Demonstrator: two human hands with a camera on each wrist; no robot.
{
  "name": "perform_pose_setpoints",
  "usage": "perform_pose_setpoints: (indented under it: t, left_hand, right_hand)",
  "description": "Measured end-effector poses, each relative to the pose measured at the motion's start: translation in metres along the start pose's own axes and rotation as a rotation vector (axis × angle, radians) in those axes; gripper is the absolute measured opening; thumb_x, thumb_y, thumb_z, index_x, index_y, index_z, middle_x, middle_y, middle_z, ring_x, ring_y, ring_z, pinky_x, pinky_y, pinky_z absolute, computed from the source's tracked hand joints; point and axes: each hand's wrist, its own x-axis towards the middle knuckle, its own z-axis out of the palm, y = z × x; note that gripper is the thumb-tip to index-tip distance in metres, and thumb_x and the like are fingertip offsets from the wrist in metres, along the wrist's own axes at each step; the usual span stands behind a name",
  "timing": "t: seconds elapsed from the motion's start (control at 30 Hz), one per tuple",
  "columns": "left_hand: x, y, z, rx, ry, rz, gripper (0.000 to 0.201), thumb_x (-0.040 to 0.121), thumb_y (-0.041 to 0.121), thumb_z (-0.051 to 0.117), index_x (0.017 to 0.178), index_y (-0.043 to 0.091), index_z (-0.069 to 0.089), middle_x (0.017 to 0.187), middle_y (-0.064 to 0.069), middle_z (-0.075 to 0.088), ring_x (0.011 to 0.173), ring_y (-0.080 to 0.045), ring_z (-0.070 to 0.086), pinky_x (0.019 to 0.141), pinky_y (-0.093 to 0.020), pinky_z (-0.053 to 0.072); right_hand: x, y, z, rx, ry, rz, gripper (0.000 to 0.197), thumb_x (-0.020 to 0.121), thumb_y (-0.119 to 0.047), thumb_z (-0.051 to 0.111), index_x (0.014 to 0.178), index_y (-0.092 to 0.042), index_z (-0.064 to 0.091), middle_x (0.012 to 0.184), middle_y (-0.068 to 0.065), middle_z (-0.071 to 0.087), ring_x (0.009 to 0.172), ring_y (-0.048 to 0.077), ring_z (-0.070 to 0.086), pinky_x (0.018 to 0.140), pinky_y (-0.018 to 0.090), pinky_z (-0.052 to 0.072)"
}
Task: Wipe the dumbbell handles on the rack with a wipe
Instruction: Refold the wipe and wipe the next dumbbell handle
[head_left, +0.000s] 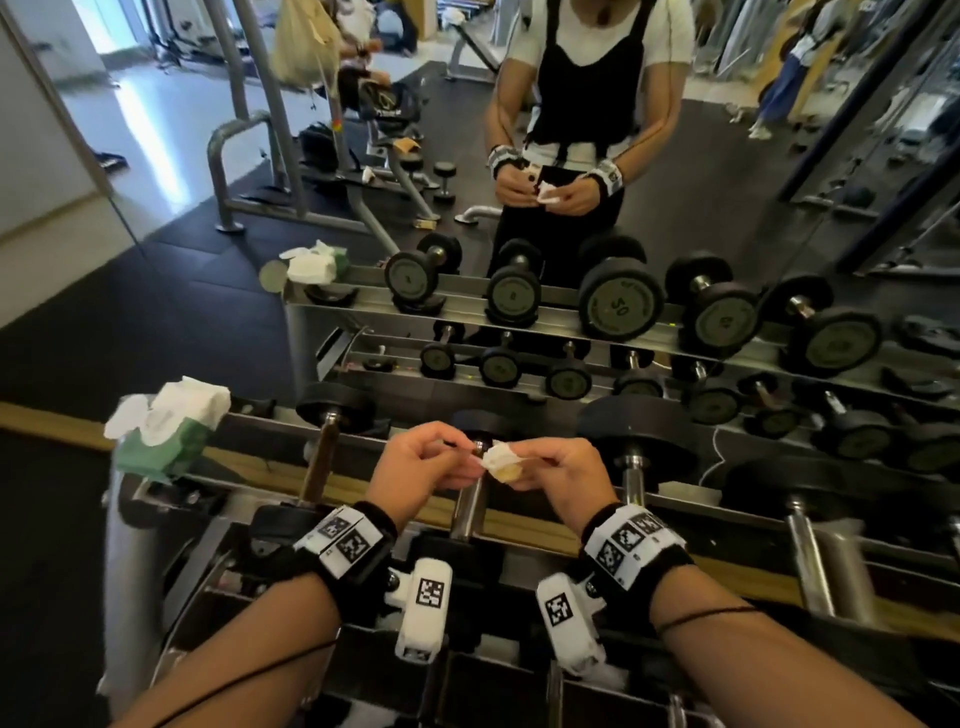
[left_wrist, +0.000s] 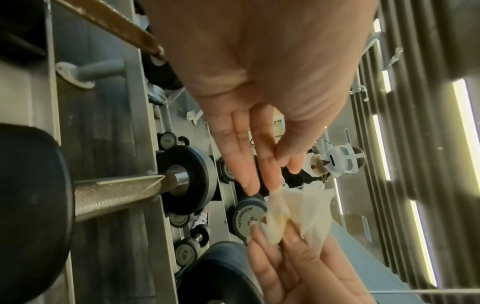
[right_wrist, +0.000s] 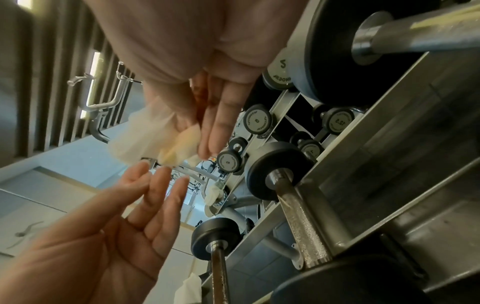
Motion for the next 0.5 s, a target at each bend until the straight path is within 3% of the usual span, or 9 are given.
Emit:
perform_pose_setpoints:
  t: [0.07,0.13,0.23,0.33,0.43,0.5]
  left_hand:
    - [0.003,-0.001,0.006,0.019,0.055,-0.023,0.013,0.094,-0.004,0.054,0.095,-0.001,0.067,0.083,-0.018,0.074,0.074,-0.024,0.073,0.064,-0.026,0.059]
    - [0.007,-0.004,0.011,0.036,0.108,-0.067,0.017,0.097,0.005,0.054,0.094,0.006,0.071,0.087,-0.013,0.073,0.078,-0.020,0.069,0.069,-0.027,0.058]
    - [0.010,-0.010,0.012,0.004,0.081,-0.173,0.017,0.093,0.026,0.064,0.095,0.014,0.077,0.095,-0.010,0.075,0.083,-0.016,0.067,0.077,-0.030,0.055]
    - [0.010,-0.017,0.012,-0.075,0.022,-0.210,0.014,0.084,0.010,0.074,0.095,0.018,0.078,0.096,-0.008,0.076,0.085,-0.016,0.070,0.083,-0.030,0.057]
    - [0.011,-0.024,0.011,-0.091,0.073,-0.192,0.027,0.078,-0.006,0.073,0.101,0.008,0.073,0.101,-0.016,0.074,0.092,-0.022,0.070,0.090,-0.036,0.056]
    - [0.012,-0.029,0.012,-0.034,0.097,-0.164,0.029,0.076,-0.009,0.074,0.103,0.003,0.071,0.101,-0.019,0.073,0.091,-0.023,0.070,0.085,-0.032,0.058]
  right_hand:
    - [0.008,0.007,-0.002,-0.015,0.016,0.007,0.053,0.082,0.013,0.060,0.070,-0.035,0.078,0.086,0.006,0.077,0.074,0.019,0.074,0.065,0.031,0.060]
    - [0.013,0.011,-0.002,-0.072,0.022,0.006,0.049,0.081,0.010,0.062,0.069,-0.034,0.077,0.087,0.004,0.077,0.076,0.020,0.074,0.073,0.042,0.061]
    - [0.018,0.014,0.000,-0.186,0.025,-0.066,0.047,0.077,0.007,0.066,0.070,-0.039,0.076,0.083,-0.007,0.075,0.079,0.017,0.072,0.076,0.039,0.059]
    - [0.019,0.012,0.003,-0.218,-0.019,-0.143,0.048,0.078,0.005,0.065,0.077,-0.041,0.076,0.082,-0.013,0.072,0.081,0.011,0.069,0.073,0.027,0.057]
    - [0.016,0.014,0.007,-0.200,-0.072,-0.179,0.045,0.083,0.009,0.057,0.091,-0.030,0.078,0.090,-0.010,0.070,0.087,0.008,0.066,0.081,0.028,0.056]
    - [0.015,0.017,0.010,-0.046,-0.085,-0.099,0.051,0.087,0.012,0.045,0.102,-0.028,0.074,0.094,-0.002,0.070,0.089,0.010,0.067,0.082,0.028,0.056]
